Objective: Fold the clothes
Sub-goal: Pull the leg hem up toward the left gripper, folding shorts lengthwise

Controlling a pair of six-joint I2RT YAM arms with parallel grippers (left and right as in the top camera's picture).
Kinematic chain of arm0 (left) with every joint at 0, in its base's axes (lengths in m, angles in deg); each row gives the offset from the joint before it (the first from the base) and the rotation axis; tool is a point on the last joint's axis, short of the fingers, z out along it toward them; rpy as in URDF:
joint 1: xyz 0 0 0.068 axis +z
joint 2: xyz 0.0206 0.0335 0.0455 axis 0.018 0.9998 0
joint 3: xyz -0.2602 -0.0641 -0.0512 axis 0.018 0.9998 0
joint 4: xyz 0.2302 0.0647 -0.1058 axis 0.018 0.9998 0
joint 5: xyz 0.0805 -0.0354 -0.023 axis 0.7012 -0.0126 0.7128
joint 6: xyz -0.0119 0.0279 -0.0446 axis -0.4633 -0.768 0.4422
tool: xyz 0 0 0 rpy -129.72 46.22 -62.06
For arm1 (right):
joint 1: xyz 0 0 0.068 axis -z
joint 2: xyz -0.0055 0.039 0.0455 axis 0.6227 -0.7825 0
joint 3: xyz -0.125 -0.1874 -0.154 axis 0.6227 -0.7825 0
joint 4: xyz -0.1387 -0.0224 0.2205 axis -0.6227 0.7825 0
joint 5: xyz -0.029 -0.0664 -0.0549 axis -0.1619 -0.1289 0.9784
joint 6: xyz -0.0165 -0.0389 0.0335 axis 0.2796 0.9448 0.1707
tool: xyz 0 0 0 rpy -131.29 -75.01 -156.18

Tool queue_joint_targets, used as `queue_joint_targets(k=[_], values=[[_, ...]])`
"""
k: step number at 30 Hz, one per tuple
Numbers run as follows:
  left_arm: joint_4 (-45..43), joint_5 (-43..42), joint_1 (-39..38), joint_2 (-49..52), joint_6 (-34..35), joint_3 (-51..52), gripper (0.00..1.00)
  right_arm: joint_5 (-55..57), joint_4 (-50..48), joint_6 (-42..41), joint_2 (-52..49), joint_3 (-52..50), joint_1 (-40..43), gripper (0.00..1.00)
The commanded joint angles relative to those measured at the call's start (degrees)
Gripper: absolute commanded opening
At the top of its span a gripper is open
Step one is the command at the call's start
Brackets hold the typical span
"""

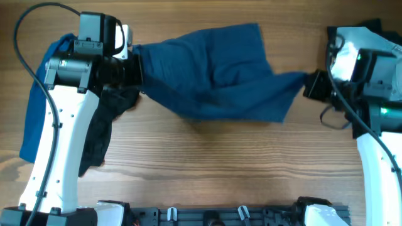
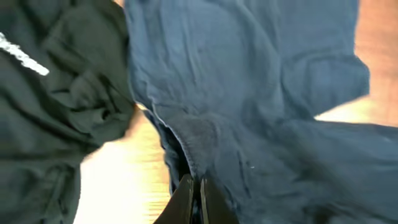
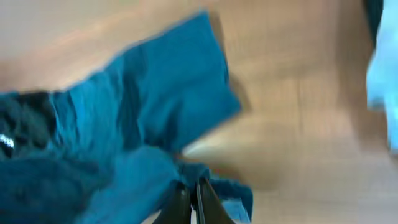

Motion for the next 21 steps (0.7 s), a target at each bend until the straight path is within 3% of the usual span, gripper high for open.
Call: queue_joint_targets(k=[1,11,21], values=[[-1.6,6.8,0.0,1.6,3.5,0.3,0.04,-2.1,-8.1,3.1,-5.2,1.1,0.4,0.04],[-7.5,15.1,0.3,10.1,8.0,0.3,0.04,-8.4,-34.6,0.4,-22.4,1.1,-0.2,0.04],[-17.9,18.9,1.4,18.3,10.0,0.3,0.04,-6.6,-46.8,0.5,-30.6,1.1,-0.8,0.04]])
